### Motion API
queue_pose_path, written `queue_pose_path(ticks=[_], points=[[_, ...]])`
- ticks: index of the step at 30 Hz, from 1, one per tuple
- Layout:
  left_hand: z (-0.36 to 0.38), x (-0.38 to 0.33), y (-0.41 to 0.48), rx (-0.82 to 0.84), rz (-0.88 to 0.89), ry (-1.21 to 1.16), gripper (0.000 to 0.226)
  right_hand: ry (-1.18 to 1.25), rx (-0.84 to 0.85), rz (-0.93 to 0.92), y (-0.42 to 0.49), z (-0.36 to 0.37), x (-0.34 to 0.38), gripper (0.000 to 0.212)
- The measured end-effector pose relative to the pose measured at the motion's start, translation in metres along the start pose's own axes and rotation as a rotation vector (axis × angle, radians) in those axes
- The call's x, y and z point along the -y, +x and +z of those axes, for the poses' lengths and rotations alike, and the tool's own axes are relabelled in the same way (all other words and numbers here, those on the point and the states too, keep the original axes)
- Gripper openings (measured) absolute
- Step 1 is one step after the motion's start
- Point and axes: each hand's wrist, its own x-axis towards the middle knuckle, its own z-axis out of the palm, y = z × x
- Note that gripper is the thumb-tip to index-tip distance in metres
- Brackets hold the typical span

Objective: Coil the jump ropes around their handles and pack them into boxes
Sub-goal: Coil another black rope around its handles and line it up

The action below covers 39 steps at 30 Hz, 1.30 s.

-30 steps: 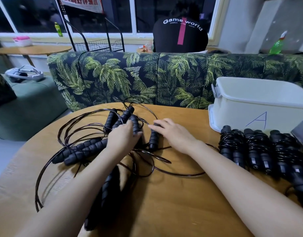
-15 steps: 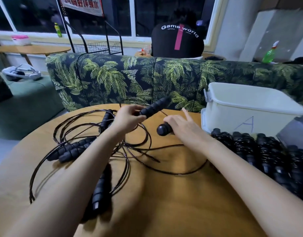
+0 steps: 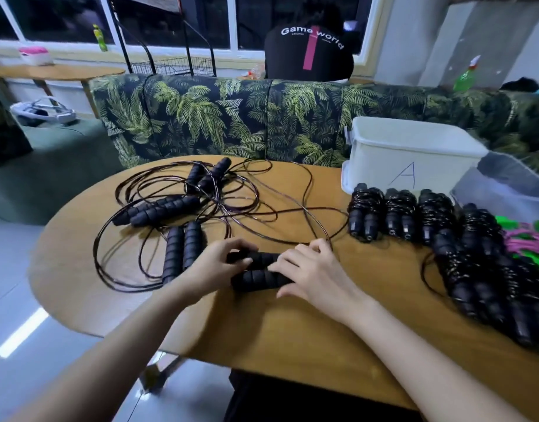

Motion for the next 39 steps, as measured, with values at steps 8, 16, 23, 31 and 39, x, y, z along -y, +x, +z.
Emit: queue_pose_path(ticks=[8,16,23,31,39], points=[[0.021,-0.006,-0.023,0.149,0.108,0.512,0.100,0.401,0.013,0.392,-0.017,-0.011,-0.026,0.061],[0.023,0.008,-0.022,0.142,0.256,0.464,0.087,0.318,0.402,0.322,-0.044,-0.013,-0.062,0.059],[0.022,0.003,-0.005,0.137,0.416,0.569,0.060,0.122,0.281,0.226,-0.054,-0.010,-0.069,0.030],[0.037,0.013,0.015,0.105,0.452,0.647,0.063,0.000,0.290,0.205,-0.075,-0.020,-0.082,0.035],[0.040,0.018,0.014,0.074,0.472,0.670,0.062,-0.084,0.222,0.198,-0.109,-0.028,-0.097,0.039]])
